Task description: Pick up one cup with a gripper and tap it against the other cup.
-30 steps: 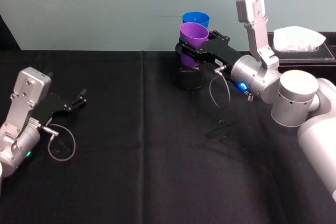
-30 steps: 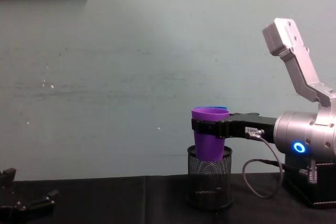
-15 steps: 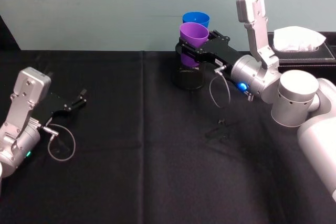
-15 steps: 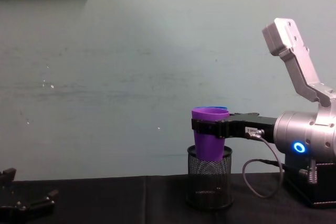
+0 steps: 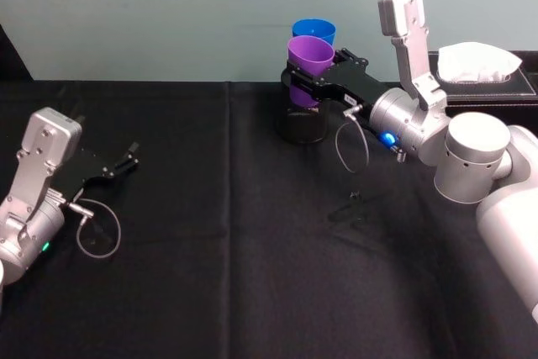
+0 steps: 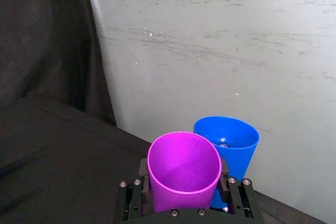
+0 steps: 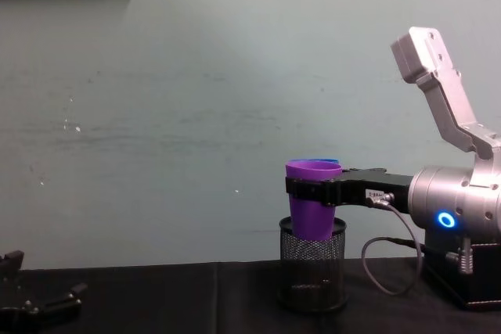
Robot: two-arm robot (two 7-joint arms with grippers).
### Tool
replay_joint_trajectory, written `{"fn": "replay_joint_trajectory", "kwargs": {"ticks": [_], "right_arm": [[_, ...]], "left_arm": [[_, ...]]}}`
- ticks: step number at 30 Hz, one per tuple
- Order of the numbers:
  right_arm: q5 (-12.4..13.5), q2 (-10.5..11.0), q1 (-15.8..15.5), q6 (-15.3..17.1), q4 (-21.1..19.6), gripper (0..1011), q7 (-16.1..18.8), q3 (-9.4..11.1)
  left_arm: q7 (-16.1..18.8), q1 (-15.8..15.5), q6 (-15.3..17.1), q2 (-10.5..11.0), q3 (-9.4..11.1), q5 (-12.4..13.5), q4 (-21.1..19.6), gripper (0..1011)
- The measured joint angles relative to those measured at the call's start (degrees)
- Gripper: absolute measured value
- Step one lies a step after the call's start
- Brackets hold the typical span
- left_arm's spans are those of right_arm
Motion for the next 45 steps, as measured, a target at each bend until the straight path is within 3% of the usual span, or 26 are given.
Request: {"fn": "replay_joint_trajectory", "kwargs": {"ticks": [45], "right_arm": [[0.0, 0.0, 0.0, 0.0, 0.0, 734, 0.0, 0.0]], "left_arm": [[0.0, 0.0, 0.0, 0.0, 0.0, 0.0, 0.0, 1005]]}}
